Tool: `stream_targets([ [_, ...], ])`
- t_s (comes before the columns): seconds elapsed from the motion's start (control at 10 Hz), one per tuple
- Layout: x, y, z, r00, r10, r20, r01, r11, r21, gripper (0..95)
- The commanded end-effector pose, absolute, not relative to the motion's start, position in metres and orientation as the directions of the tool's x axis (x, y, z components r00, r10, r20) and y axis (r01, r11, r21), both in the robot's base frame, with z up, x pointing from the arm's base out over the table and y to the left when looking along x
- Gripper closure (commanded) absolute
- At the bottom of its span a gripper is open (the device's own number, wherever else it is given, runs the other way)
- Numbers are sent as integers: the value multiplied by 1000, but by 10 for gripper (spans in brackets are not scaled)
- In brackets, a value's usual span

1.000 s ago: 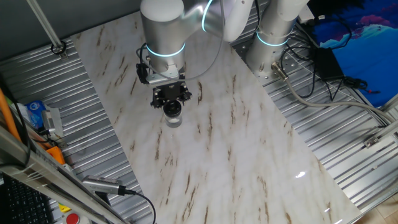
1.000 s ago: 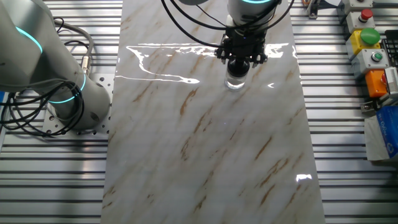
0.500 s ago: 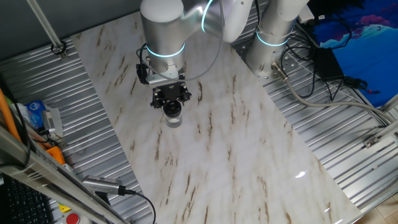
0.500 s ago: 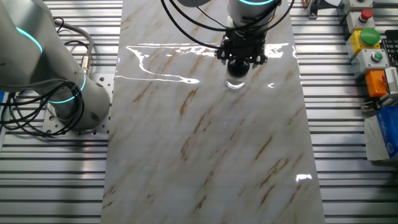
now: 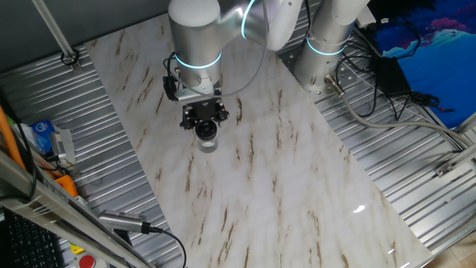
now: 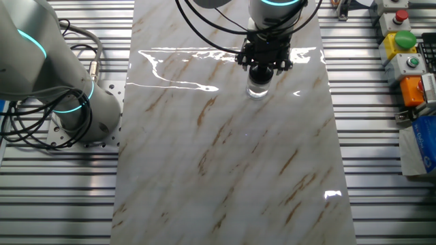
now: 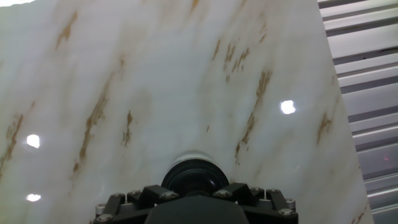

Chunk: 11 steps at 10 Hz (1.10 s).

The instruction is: Screw the lid onto the jar

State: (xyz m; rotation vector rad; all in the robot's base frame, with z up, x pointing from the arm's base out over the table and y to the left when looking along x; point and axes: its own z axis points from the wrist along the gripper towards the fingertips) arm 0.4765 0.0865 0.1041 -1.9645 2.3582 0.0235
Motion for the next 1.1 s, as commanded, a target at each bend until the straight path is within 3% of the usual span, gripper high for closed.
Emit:
stream_targets([
  [0.1, 476, 86, 105, -184, -981, -67, -982, 186, -38, 190],
  [0.2, 476, 87, 105, -184, -981, -67, -982, 187, -40, 380],
  [0.7, 477, 87, 104, -187, -980, -68, -980, 191, -48, 380],
  [1.0, 477, 87, 104, -219, -973, -69, -974, 222, -52, 950],
  [1.1, 477, 87, 103, -228, -971, -72, -971, 232, -61, 950],
])
